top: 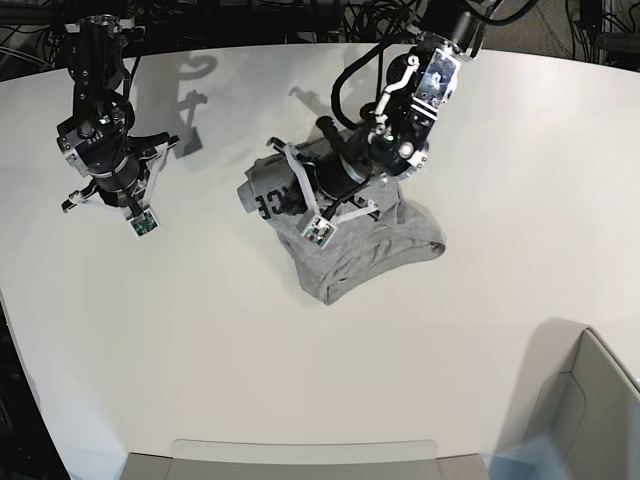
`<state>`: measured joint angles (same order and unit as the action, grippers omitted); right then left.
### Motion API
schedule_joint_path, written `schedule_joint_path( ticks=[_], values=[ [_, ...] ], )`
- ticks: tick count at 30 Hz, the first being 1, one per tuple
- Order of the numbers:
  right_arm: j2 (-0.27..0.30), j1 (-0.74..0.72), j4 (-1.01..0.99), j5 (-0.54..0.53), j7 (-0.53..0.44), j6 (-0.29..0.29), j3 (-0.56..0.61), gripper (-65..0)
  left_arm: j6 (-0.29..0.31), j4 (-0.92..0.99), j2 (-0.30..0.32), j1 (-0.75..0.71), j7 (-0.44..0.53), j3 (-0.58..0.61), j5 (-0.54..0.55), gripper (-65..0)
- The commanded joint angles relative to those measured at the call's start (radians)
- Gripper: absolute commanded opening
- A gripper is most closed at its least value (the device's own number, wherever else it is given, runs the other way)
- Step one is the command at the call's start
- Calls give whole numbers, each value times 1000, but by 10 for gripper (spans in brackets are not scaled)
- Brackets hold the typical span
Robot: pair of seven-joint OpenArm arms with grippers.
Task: Fold the T-shirt properly
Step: 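Lift the folded shirt with the left gripper and place it beside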
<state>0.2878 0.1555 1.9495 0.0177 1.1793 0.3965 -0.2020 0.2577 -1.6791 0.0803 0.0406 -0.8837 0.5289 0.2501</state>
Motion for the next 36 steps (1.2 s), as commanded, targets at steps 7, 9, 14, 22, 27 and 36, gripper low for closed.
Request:
schedule_joint_path(
  ticks=[7, 9, 14, 22, 27, 36],
  values=[
    [17, 17, 17, -3, -20, 0, 2, -650, -18, 175, 3, -3, 11, 10, -160, -650],
    [14, 19, 17, -3, -20, 0, 3, -650, -14, 176, 20, -6, 2, -37, -160, -650],
    [14, 19, 17, -3, -20, 0, 3, -650, -13, 159, 146, -9, 2, -66, -154, -650],
    [12, 19, 17, -3, -20, 0, 5, -650, -13, 156, 326, -32, 2, -69, -154, -650],
    [11, 19, 17, -3, -20, 0, 5, -650, -13, 156, 382, -31, 2, -69, -154, -650],
    [12, 19, 17, -3, -22, 0, 11, -650, -11, 153, 487, -28, 2, -69, -156, -650]
  ],
)
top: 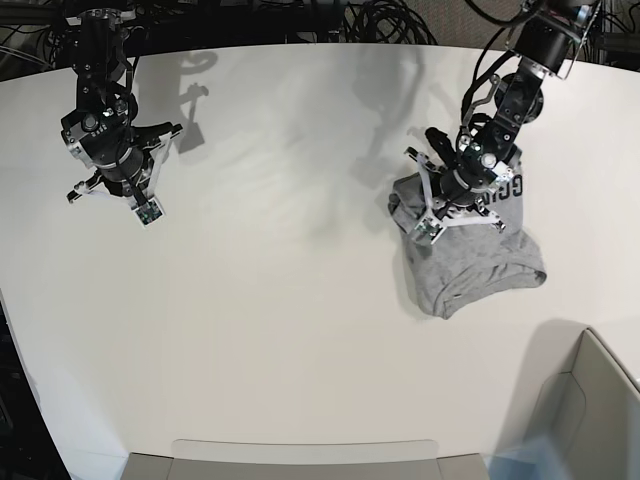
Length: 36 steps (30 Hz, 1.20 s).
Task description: Fold the T-shirt properly
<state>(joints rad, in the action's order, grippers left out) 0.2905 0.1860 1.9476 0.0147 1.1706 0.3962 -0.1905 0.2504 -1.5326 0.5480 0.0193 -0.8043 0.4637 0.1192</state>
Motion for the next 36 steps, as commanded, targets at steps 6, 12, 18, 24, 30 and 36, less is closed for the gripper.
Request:
schedule_joint_path(
  ticks=[6, 12, 18, 24, 30, 36],
  values=[
    [11, -12, 25, 0, -16, 0, 52, -650, -4, -170, 30, -17, -79, -156, -23, -650],
    [5, 10, 63, -2, -214, 0, 62, -650, -9, -357, -85, -63, -66, -388, -22, -650],
    [-9, 30, 117, -180, -292, -3, 26, -650, -10, -498, -253, -187, -22, -515, -22, -650],
    [-23, 109, 121, -356, -300, -1, -73, -650, -10, -517, -423, -319, 73, -621, -26, -650],
    [-12, 237, 123, -402, -300, -1, -192, -650, -10, -520, -457, -445, 87, -638, -25, -650],
    [43, 432, 123, -402, -297, -1, -257, -650, -10, -521, -454, -566, 87, -641, -26, -650]
  ],
)
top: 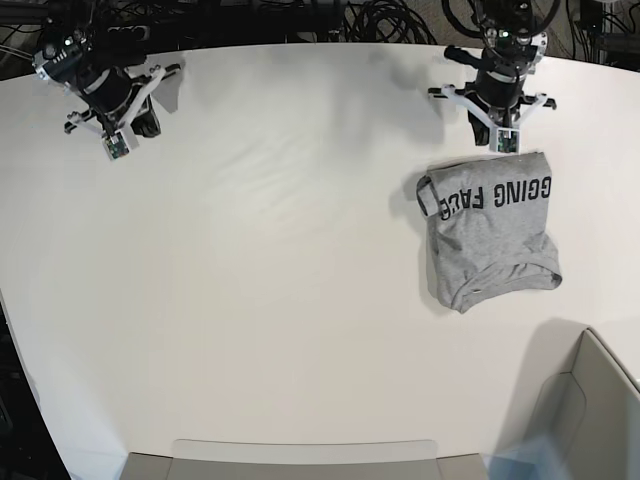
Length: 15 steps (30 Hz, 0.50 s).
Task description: Fold the T-shirt properly
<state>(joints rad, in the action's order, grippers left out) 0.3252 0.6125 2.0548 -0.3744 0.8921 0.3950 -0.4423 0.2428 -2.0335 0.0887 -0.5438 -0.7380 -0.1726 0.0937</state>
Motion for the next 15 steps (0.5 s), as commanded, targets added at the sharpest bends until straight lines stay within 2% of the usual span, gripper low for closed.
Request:
schedule_joint_path(
  ticks=[1, 9, 12, 15],
  values=[
    [12, 39, 16, -13, -18, 0, -6, -650, -3, -20, 6, -22, 18, -5, -1, -650],
    [24, 363, 16, -13, -14, 0, -68, -650, -3, -20, 9, -269, 13, -5, -2, -650],
    [55, 445, 13, -13, -14, 0, -56, -650, -4, -20, 9, -352, 10, -5, -4, -650],
    [64, 488, 7, -8, -12, 0, -29, -650, -46, -17, 9, -414, -44, -5, -4, -650]
  ],
)
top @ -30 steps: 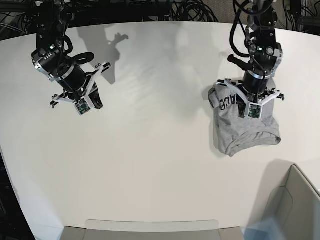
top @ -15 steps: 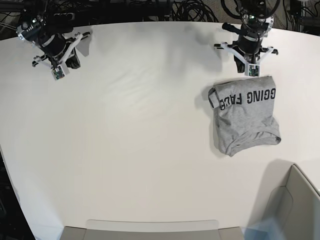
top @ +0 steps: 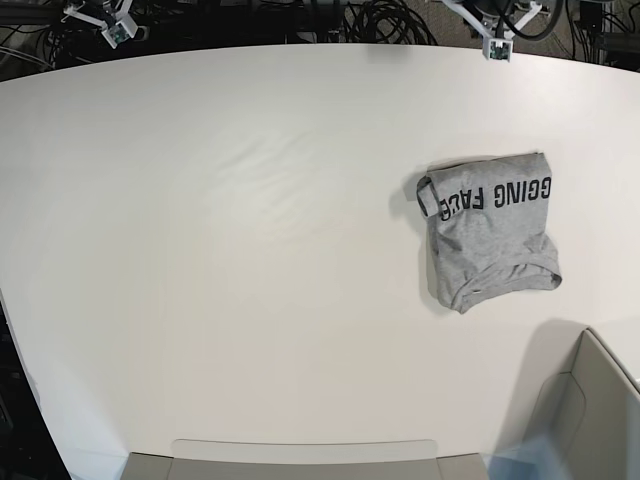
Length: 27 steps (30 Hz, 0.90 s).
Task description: Fold the T-shirt properly
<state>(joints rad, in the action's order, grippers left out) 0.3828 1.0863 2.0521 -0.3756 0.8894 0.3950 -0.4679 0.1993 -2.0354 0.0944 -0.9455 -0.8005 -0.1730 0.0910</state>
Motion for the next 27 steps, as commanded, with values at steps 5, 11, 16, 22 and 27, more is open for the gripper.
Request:
schedule_joint_path(
  ticks=[5, 11, 16, 22, 27],
  values=[
    [64, 2, -103, -6, 9, 0, 76, -650, -42, 35, 3, -30, -40, -4, 0, -650],
    [112, -140, -371, 2, -36, 0, 248, -650, -41, 313, 5, 70, -38, 0, 5, -650],
    [118, -212, -474, 105, -65, -1, 377, -650, -41, 497, 3, 148, -33, 5, 5, -650],
    [114, -360, -747, 115, -141, -1, 505, -650, -42, 850, 23, 306, 43, 5, 6, -650],
    [87, -464, -964, 115, -261, -5, 630, -650, -45, 1131, 29, 434, 142, 5, 6, -650]
  ],
)
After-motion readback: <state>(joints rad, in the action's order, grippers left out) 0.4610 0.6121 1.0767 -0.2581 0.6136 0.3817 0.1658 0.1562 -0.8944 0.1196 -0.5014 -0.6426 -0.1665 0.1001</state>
